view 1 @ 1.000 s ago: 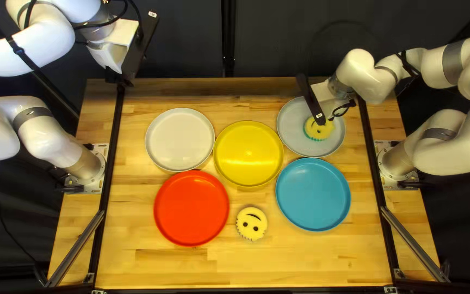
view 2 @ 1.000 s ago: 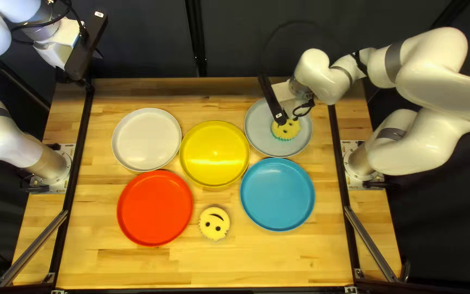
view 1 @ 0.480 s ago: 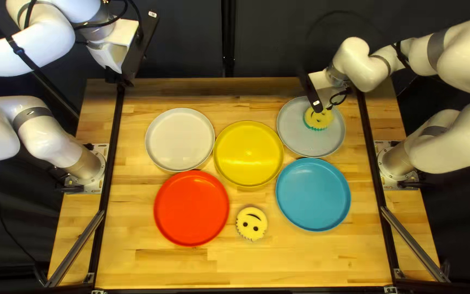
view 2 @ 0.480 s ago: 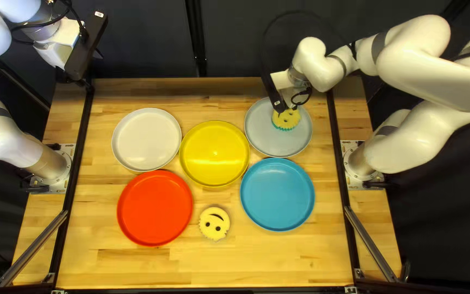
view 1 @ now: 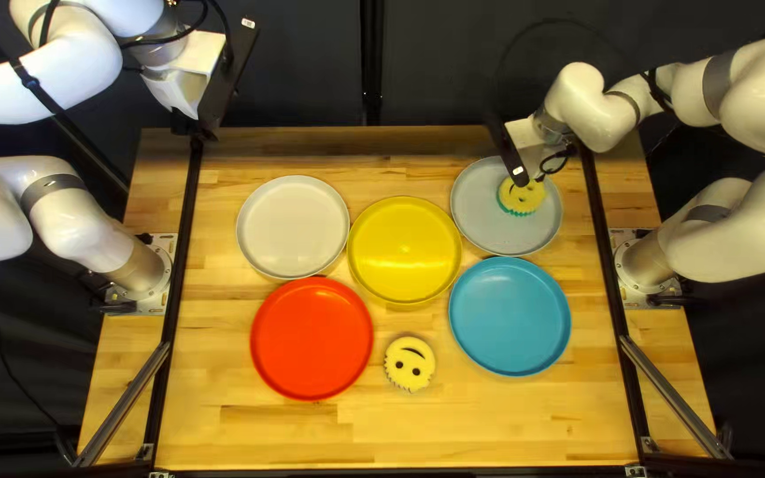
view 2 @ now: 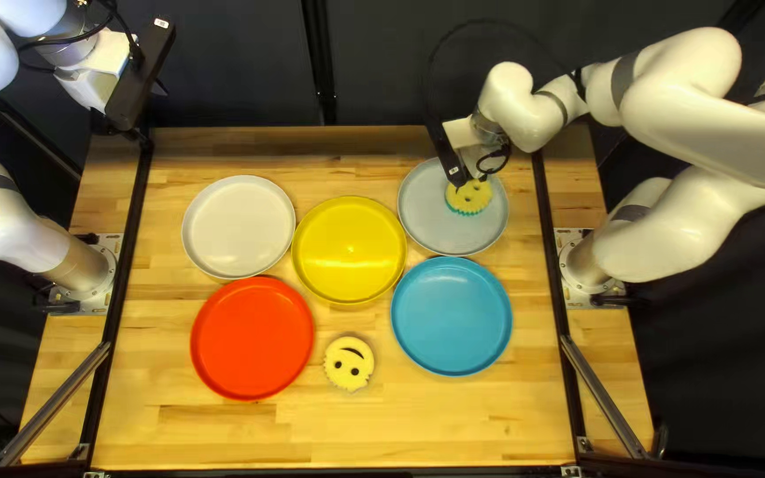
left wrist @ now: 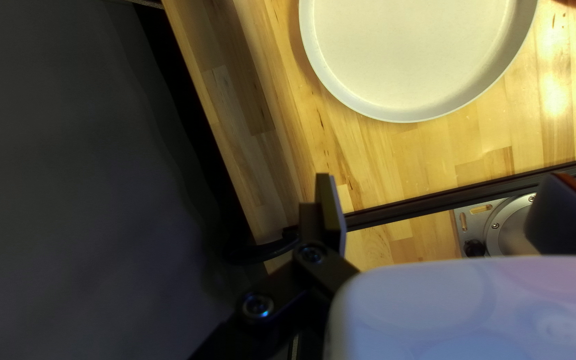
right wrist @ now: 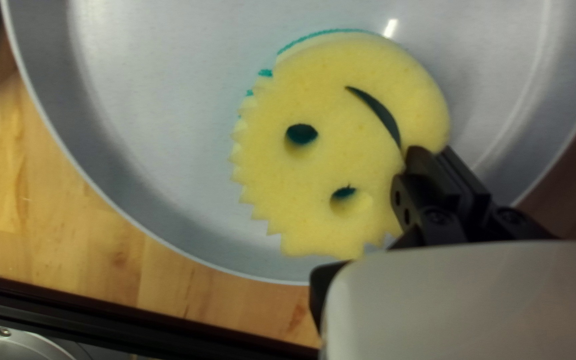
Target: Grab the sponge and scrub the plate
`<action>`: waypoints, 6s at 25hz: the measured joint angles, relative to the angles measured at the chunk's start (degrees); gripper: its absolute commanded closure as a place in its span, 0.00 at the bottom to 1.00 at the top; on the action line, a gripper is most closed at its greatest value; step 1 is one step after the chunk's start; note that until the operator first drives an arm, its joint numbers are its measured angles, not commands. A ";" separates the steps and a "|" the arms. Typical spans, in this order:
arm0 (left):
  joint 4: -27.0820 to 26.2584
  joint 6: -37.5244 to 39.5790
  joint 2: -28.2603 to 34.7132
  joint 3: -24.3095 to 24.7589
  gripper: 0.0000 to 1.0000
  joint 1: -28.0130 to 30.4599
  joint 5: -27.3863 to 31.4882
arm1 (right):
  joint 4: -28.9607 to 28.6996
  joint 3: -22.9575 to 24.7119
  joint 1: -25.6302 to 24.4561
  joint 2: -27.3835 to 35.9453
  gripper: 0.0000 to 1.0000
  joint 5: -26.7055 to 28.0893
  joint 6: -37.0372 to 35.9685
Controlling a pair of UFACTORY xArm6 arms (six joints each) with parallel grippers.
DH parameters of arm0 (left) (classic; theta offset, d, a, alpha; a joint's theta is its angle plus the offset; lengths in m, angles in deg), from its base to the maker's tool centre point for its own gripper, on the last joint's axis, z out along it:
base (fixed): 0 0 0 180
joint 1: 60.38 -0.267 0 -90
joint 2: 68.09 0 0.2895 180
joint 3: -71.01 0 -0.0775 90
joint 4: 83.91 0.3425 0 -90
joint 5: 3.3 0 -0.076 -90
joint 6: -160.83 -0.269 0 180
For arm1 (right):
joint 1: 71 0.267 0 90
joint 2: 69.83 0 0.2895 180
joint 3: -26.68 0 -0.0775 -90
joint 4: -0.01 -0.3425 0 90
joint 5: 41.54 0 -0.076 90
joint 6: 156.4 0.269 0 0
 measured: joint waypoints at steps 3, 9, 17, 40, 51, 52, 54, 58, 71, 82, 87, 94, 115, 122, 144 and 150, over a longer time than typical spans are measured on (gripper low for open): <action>0.00 0.00 0.00 0.00 0.00 0.00 0.00 | 0.69 1.24 0.39 1.61 1.00 0.22 0.71; 0.00 0.00 0.00 0.00 0.00 0.00 0.00 | -0.27 -3.12 -2.50 -3.74 1.00 -0.33 -2.92; 0.00 0.00 0.00 0.00 0.00 0.00 0.00 | -1.91 -11.40 -5.47 -11.82 1.00 0.44 -6.97; 0.00 0.00 0.00 0.00 0.00 0.00 0.00 | -3.14 -16.76 0.35 -16.89 1.00 -0.32 -4.81; 0.00 0.00 0.00 0.00 0.00 0.00 0.00 | -3.01 -12.54 -1.08 -12.94 1.00 -0.86 -6.16; 0.00 0.00 0.00 0.00 0.00 0.00 0.00 | -2.89 -11.80 -1.58 -12.31 1.00 -0.82 -6.34; 0.00 0.00 0.00 0.00 0.00 0.00 0.00 | -2.57 -10.36 -2.46 -11.02 1.00 -0.66 -6.52; 0.00 0.00 0.00 0.00 0.00 0.00 0.00 | -1.42 -7.55 -3.67 -8.27 1.00 -0.10 -6.16; 0.00 0.00 0.00 0.00 0.00 0.00 0.00 | -0.39 -7.91 2.73 -7.54 1.00 -0.67 0.16; 0.00 0.00 0.00 0.00 0.00 0.00 0.00 | -2.98 -14.50 8.52 -15.28 1.00 -4.17 -0.14; 0.00 0.00 0.00 0.00 0.00 0.00 0.00 | -3.18 -11.42 7.34 -12.36 1.00 -4.02 -1.25; 0.00 0.00 0.00 0.00 0.00 0.00 0.00 | -0.64 -5.77 5.44 -6.68 1.00 -2.45 0.29; 0.00 0.00 0.00 0.00 0.00 0.00 0.00 | 0.83 -12.43 8.53 -12.16 1.00 -1.61 4.02; 0.00 0.00 0.00 0.00 0.00 0.00 0.00 | 0.14 -12.66 11.09 -13.35 1.00 -3.03 4.05; 0.00 0.00 0.00 0.00 0.00 0.00 0.00 | 5.53 -0.06 5.68 0.89 1.00 1.71 7.31; 0.00 0.00 0.00 0.00 0.00 0.00 0.00 | 5.26 -4.52 8.87 -5.20 1.00 -0.73 9.09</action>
